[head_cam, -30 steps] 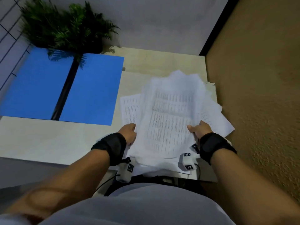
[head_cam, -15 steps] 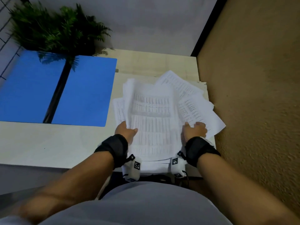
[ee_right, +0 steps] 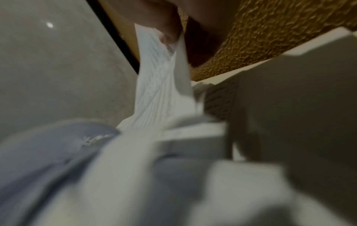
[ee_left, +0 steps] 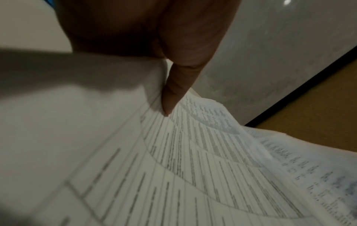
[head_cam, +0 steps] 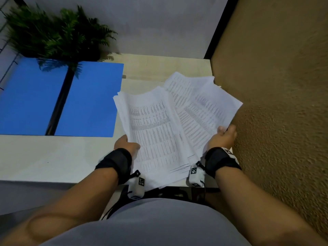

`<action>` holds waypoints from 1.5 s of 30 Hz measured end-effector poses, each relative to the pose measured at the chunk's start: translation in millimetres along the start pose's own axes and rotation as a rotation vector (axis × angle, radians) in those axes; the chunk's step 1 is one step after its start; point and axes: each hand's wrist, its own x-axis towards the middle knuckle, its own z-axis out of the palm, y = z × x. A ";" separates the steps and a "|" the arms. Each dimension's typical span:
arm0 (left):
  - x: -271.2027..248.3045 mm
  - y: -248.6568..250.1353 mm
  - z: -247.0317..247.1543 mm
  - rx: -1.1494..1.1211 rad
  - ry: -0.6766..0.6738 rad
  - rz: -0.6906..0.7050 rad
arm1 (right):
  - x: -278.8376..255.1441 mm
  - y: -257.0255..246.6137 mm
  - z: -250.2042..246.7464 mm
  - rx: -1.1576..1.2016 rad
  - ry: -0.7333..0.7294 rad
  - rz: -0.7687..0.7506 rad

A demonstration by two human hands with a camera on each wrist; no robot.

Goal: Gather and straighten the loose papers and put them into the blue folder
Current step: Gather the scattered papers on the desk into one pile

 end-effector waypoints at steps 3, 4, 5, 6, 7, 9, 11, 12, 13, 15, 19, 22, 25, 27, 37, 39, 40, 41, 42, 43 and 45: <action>-13.7 5.6 0.1 -0.073 -0.048 0.004 | 10.1 6.6 8.6 0.221 -0.047 0.261; -16.8 8.7 0.0 -0.093 -0.055 -0.002 | 13.2 6.5 8.8 0.225 -0.074 0.334; -16.5 9.7 -0.2 -0.105 -0.066 -0.006 | 18.1 9.2 8.1 0.196 -0.093 0.357; -15.2 11.0 -0.7 -0.114 -0.068 -0.015 | 19.9 6.7 6.4 0.149 -0.102 0.342; -13.4 11.9 -1.2 -0.115 -0.064 -0.022 | 23.4 6.2 5.3 0.113 -0.096 0.296; -5.9 8.8 -2.0 -0.109 -0.064 -0.018 | 23.4 -8.3 -3.8 0.079 -0.080 0.162; 2.5 4.5 -2.4 -0.099 -0.070 -0.011 | 22.1 -32.2 -17.3 -0.003 -0.050 0.016; 5.8 2.7 -2.7 -0.086 -0.070 -0.014 | 21.0 -46.6 -25.8 -0.034 -0.018 -0.057; 6.7 2.4 -3.3 -0.083 -0.073 -0.009 | 22.0 -59.8 -34.7 -0.062 0.013 -0.134; 8.7 2.1 -4.1 -0.074 -0.092 -0.003 | 28.4 -80.4 -49.8 -0.128 0.107 -0.294; -5.6 16.5 -6.2 -0.008 -0.097 -0.003 | 33.0 -133.3 -75.0 -0.012 0.285 -0.647; -7.0 20.7 -11.0 -0.008 -0.132 -0.026 | 36.5 -169.3 -83.6 0.359 0.251 -0.766; -1.8 17.7 -11.1 0.051 -0.191 -0.017 | 30.8 -182.8 -66.6 0.406 0.125 -0.635; 5.5 13.2 -10.3 0.137 -0.198 0.000 | 17.5 -167.8 -36.9 0.364 -0.031 -0.453; -9.6 26.9 -20.1 0.250 -0.168 -0.009 | -23.4 -50.2 73.4 -0.648 -0.653 -0.227; -12.7 28.7 -22.5 0.313 -0.186 0.016 | -26.7 -36.3 84.7 -0.668 -0.708 -0.181; -12.1 27.1 -22.0 0.349 -0.202 0.013 | -25.7 -31.8 87.0 -0.620 -0.683 -0.141; -9.5 25.3 -22.8 0.375 -0.199 0.039 | -21.8 -29.8 86.0 -0.547 -0.611 -0.071; -8.0 24.8 -22.3 0.378 -0.197 0.033 | -13.0 -26.4 83.1 -0.517 -0.489 0.001; -8.1 25.6 -21.8 0.368 -0.193 0.028 | -3.1 -25.1 77.3 -0.547 -0.335 0.090; -7.0 26.2 -21.3 0.379 -0.159 0.032 | 17.5 -22.2 60.8 -0.600 -0.119 0.308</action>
